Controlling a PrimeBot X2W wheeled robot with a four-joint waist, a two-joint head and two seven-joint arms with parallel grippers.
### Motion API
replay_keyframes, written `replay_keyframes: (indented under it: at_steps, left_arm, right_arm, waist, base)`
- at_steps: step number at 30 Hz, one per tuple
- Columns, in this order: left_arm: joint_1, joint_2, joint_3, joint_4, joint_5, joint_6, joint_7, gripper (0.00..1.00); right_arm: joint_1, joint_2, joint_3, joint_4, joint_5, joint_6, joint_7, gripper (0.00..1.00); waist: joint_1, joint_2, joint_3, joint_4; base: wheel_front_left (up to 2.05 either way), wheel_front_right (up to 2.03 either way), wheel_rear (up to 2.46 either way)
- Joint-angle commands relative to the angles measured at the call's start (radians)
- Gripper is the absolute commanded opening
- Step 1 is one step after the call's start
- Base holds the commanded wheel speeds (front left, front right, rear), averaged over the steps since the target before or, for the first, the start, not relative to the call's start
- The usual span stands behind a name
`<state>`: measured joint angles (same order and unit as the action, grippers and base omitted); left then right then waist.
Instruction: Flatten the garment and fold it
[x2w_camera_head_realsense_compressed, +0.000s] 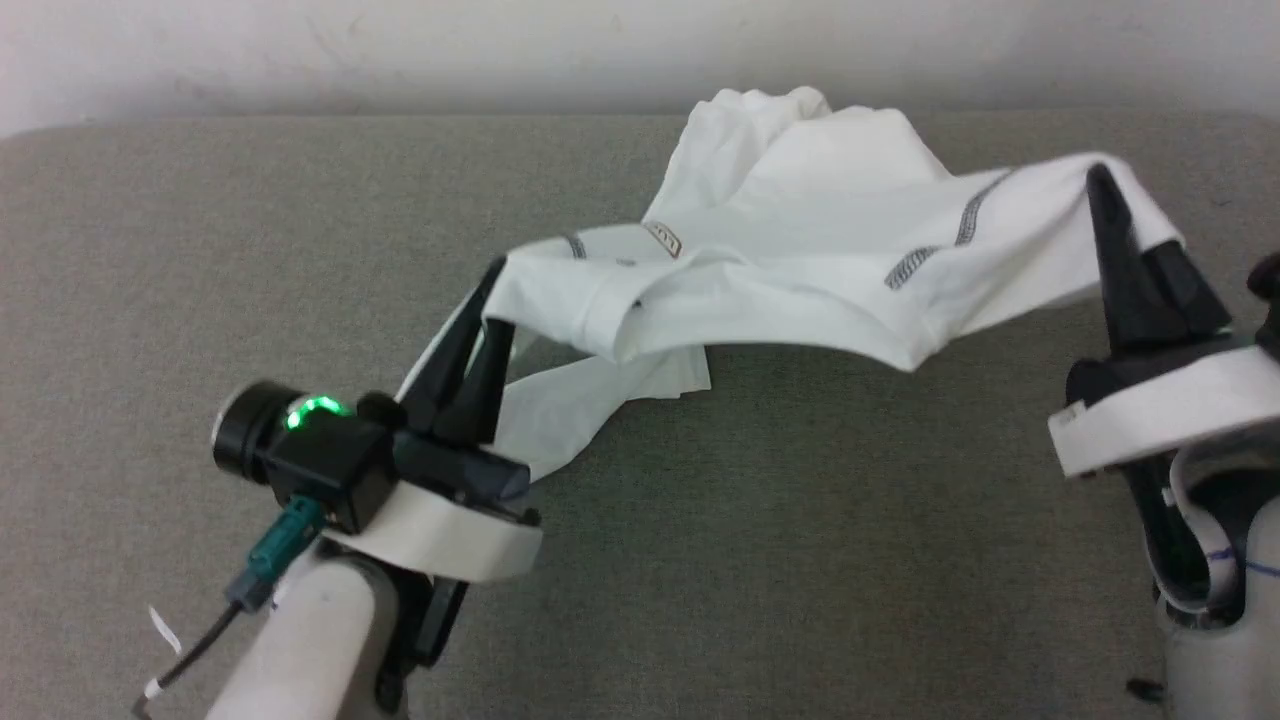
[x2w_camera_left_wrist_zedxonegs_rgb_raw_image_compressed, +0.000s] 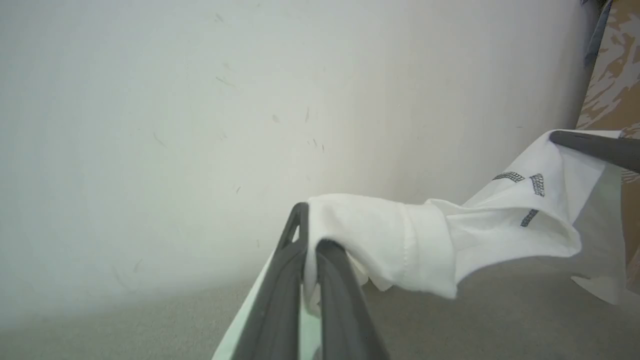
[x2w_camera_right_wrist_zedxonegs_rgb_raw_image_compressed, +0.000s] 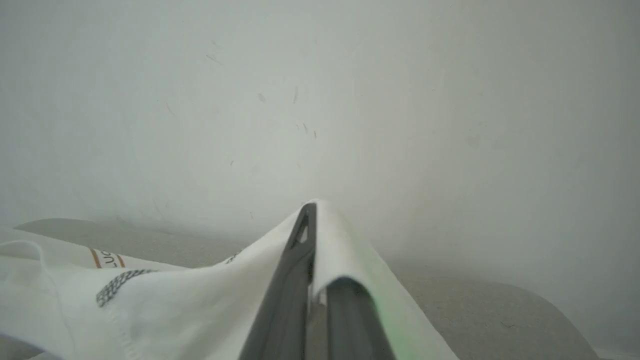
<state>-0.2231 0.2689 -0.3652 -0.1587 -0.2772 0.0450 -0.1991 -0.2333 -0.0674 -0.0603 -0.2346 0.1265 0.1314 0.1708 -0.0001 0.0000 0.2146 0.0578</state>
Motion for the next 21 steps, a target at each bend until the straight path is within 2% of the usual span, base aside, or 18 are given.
replay_keyframes:
  at_steps: [1,7,10,16,21]
  left_arm:
    - [-0.064,0.006,0.014,-0.022,0.007,0.000,0.016,0.00]
    - [-0.263,0.035,0.059,-0.058,0.003,-0.008,0.138,0.00]
    - [-0.370,0.058,0.070,-0.063,0.004,-0.028,0.204,0.00]
    - [-0.548,0.059,0.085,-0.074,-0.041,-0.054,0.319,0.00]
    - [-0.629,0.061,0.084,-0.065,-0.082,-0.065,0.426,0.00]
  right_arm:
    - [-0.065,-0.017,0.020,-0.031,0.009,-0.001,0.013,0.00]
    - [-0.269,-0.078,0.074,-0.053,0.034,-0.001,0.071,0.00]
    - [-0.368,-0.104,0.100,-0.040,0.048,-0.001,0.096,0.00]
    - [-0.526,-0.134,0.137,0.000,0.086,-0.001,0.143,0.00]
    - [-0.599,-0.145,0.166,0.019,0.125,-0.001,0.202,0.00]
  waist:
    - [0.0001,0.0000,-0.055,-0.051]
    - [0.0001,0.0000,-0.089,-0.071]
    - [0.0001,0.0000,-0.103,-0.076]
    - [0.0001,0.0000,-0.129,-0.072]
    - [0.0001,0.0000,-0.140,-0.070]
  base:
    - [0.00,0.00,0.00]
    - [0.00,0.00,0.00]
    - [0.00,0.00,0.00]
    - [0.00,0.00,0.00]
    - [0.00,0.00,0.00]
